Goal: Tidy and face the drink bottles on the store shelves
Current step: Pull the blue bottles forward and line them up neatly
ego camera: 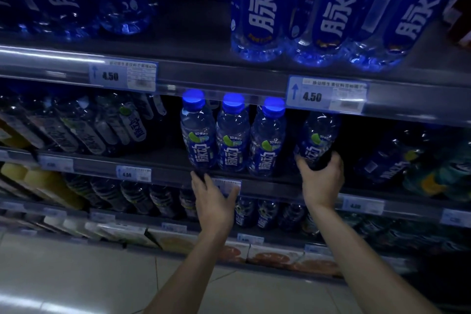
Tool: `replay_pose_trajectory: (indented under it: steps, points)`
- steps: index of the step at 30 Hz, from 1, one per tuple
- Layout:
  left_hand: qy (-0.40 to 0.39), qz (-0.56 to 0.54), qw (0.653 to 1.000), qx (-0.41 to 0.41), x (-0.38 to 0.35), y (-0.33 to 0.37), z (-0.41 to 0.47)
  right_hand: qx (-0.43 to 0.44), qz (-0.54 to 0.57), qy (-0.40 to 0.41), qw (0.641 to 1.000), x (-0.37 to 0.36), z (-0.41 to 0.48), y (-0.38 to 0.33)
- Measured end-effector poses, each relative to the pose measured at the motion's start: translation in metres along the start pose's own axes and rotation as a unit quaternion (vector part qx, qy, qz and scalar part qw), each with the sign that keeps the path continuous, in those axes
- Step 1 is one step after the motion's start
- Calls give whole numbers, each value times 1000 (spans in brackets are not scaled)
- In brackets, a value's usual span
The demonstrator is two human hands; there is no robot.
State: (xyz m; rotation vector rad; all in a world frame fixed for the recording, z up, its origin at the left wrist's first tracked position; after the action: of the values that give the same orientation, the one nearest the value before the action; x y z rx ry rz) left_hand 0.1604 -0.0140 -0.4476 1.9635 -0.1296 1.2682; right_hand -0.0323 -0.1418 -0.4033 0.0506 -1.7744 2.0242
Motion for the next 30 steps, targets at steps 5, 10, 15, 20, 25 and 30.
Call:
replay_pose_trajectory:
  steps: [5,10,15,20,25,30]
  points:
    - [6,24,1000,4,3,-1,2,10,6,17,1000,-1,2,-3]
    - [4,30,1000,1,5,0,1,14,-5,1,1000,1,6,-7]
    - [5,26,1000,-6,6,-3,0,23,-19,-31,999,2,6,-7]
    - [11,26,999,-19,6,-6,-1,41,-13,-76,996,-2,-3,-7]
    - [11,26,999,-30,7,-9,-1,46,-27,-92,994,-3,-10,-7]
    - [1,33,999,-41,9,-9,-2,43,-35,-93,994,-2,-11,-10]
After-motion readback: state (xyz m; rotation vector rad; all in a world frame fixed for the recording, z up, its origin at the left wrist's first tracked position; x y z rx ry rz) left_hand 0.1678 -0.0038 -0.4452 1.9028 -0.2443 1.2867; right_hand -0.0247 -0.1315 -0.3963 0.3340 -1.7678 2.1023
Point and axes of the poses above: each hand's wrist, its own z-axis towards the middle knuckle, its own x-axis out of the back of the hand, y = z × x, the point moved 3 cm from there along z, towards the middle knuckle, and after that the axes turned 8 degrees about z, right-handed, at the moved point
